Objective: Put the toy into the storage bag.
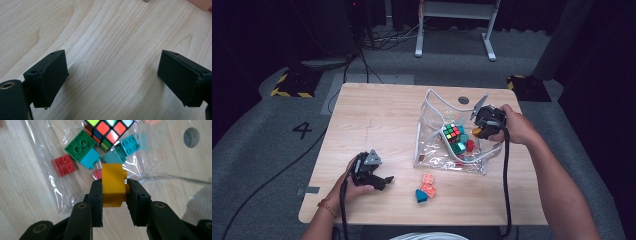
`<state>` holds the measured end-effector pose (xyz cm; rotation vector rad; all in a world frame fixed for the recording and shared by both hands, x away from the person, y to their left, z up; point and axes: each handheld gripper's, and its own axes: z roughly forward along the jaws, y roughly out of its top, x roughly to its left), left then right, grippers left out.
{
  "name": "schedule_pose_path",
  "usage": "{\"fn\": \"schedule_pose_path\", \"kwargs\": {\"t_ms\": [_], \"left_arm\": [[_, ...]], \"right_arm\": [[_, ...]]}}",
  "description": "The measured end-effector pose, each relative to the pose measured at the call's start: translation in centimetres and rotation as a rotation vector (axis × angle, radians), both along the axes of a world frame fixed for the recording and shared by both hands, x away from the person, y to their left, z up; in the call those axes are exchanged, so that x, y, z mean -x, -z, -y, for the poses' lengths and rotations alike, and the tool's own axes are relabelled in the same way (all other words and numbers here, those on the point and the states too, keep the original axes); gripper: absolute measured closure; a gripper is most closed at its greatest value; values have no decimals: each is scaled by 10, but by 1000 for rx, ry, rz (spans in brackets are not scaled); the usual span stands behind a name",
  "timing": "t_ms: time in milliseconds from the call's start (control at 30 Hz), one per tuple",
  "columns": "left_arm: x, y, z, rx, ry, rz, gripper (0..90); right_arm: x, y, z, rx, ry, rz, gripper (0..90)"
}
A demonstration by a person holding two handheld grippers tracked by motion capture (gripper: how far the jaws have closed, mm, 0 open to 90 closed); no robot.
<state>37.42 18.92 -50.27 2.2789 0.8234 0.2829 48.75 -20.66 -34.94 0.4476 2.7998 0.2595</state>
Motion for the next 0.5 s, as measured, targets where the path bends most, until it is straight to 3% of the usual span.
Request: {"fn": "schedule_pose_path", "kwargs": {"t_ms": [500], "left_arm": [[0,0,0,0,0,0,96]], "right_arm": [[-1,-2,24,-14,40,-25,676]]}}
